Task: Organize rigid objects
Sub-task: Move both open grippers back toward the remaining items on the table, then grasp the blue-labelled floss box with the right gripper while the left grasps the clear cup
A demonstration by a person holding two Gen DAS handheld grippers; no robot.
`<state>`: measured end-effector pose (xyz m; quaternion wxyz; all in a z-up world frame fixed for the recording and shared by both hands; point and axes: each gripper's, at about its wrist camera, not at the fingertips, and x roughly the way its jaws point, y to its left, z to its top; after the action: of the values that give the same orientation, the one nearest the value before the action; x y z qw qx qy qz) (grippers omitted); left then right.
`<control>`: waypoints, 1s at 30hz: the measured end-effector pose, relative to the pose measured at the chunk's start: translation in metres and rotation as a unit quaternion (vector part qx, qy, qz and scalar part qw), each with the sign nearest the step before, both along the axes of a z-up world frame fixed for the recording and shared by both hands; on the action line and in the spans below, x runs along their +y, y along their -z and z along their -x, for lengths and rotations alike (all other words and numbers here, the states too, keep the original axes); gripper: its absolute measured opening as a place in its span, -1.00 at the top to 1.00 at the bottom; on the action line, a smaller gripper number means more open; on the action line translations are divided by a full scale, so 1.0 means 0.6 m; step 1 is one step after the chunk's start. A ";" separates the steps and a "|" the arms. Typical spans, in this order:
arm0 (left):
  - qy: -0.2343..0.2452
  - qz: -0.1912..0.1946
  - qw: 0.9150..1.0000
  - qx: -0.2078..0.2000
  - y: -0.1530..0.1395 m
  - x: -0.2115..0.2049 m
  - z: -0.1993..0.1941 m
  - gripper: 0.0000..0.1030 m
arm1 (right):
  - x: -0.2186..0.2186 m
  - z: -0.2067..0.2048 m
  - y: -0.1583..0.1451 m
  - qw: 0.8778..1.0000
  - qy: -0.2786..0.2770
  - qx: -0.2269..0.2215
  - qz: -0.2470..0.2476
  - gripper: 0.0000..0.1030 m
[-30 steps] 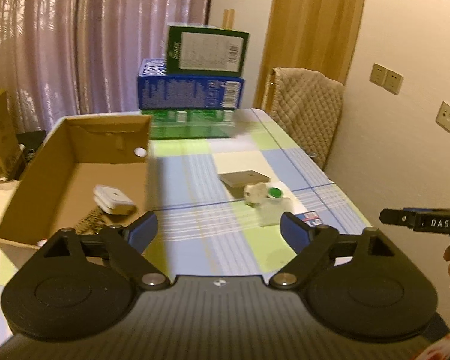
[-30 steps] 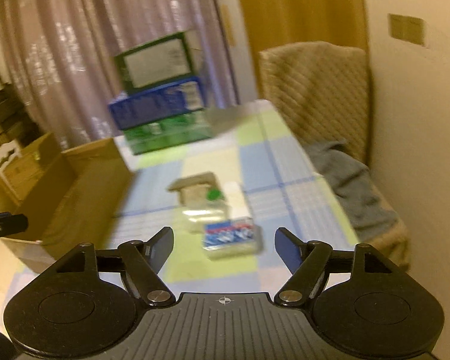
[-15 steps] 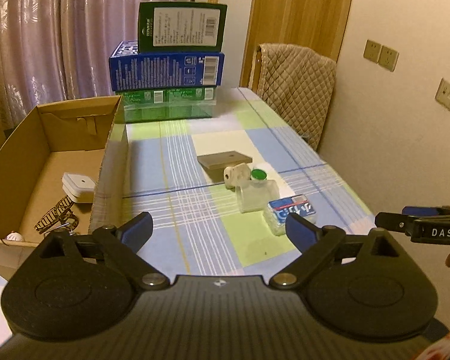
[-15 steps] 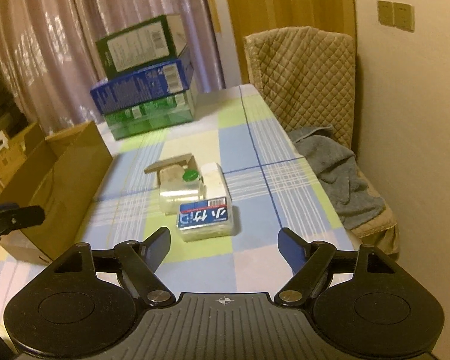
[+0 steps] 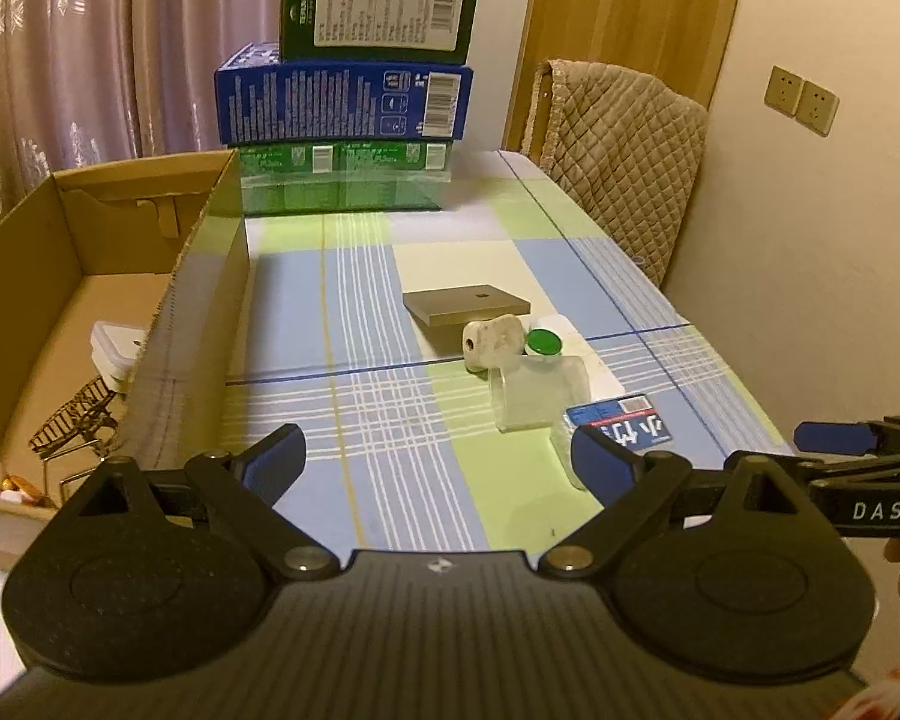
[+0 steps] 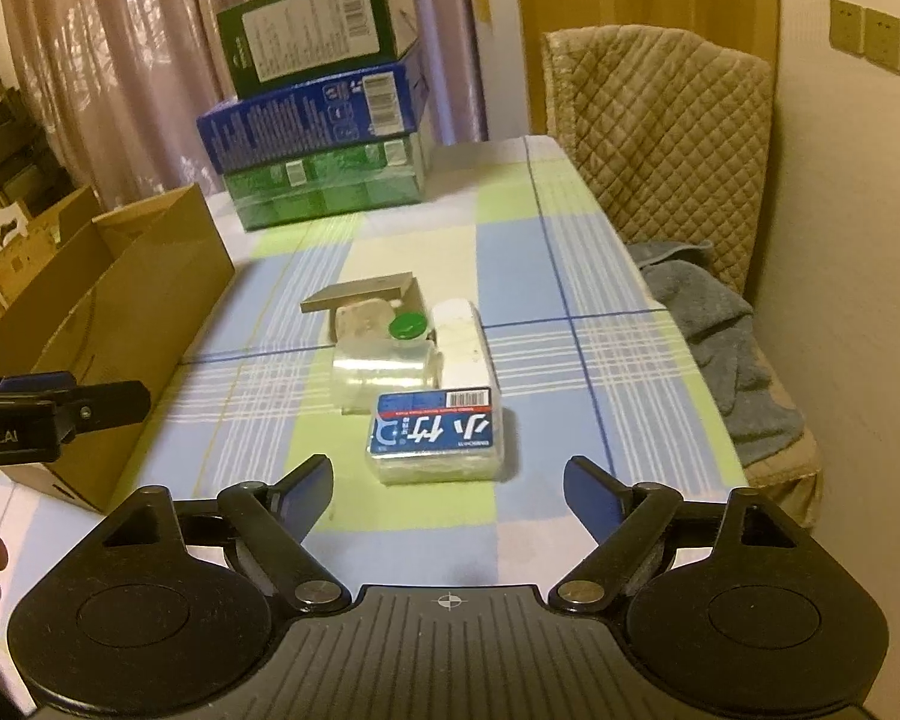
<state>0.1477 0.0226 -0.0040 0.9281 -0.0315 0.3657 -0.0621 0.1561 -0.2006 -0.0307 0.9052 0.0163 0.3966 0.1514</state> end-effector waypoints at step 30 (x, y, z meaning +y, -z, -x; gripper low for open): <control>-0.009 0.011 0.999 0.048 0.095 0.012 -0.100 -0.81 | 0.066 -0.147 0.144 0.996 -0.026 0.073 0.040 -0.64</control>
<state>0.2080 0.0297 -0.0613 0.9097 -0.0481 0.4085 -0.0567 0.2443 -0.1609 -0.1173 0.8696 -0.0191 0.4676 0.1572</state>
